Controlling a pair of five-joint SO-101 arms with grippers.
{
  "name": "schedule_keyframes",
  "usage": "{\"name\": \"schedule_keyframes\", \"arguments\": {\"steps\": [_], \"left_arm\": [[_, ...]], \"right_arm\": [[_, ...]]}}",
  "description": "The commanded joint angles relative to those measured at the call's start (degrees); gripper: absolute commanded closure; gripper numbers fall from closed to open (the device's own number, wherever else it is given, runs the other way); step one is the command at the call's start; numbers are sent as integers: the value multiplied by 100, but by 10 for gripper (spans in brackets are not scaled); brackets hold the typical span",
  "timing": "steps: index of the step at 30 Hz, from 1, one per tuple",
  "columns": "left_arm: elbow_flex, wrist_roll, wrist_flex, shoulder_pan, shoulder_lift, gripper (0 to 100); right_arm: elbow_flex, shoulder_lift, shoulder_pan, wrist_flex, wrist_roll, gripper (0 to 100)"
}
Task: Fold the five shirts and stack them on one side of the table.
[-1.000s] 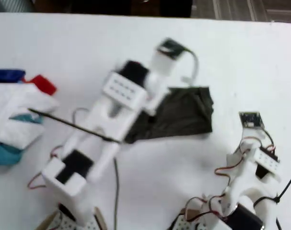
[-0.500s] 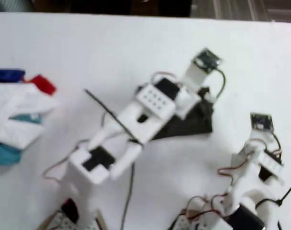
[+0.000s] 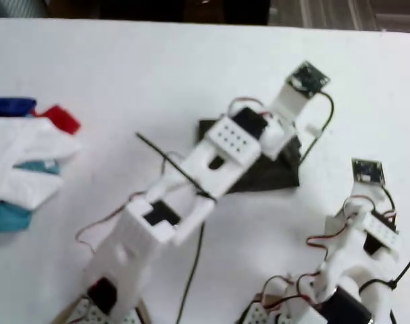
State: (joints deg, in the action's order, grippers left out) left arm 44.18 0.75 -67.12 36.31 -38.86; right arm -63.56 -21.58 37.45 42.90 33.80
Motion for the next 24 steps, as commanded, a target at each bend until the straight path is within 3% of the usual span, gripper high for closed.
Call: {"name": "schedule_keyframes", "arguments": {"steps": [1, 6, 9, 12, 15, 17, 24], "left_arm": [[822, -18, -633, 0, 149, 740], [1780, -18, -2022, -343, 123, 756], [1719, -9, -2382, -589, 53, 771], [1358, -9, -2303, -774, -229, 835], [1218, -44, -1996, -870, -677, 990], [1262, -35, -1785, -897, -967, 950], [2035, -26, -1547, -782, -1644, 974]], "right_arm": [[18, -127, 119, -101, -62, 940], [18, -127, 4, -101, -26, 942], [18, -127, 4, -101, -26, 942], [18, -127, 4, -101, -18, 942], [18, -127, 4, -101, -18, 942], [18, -127, 4, -101, -18, 942], [18, -127, 4, -101, -18, 942]]}}
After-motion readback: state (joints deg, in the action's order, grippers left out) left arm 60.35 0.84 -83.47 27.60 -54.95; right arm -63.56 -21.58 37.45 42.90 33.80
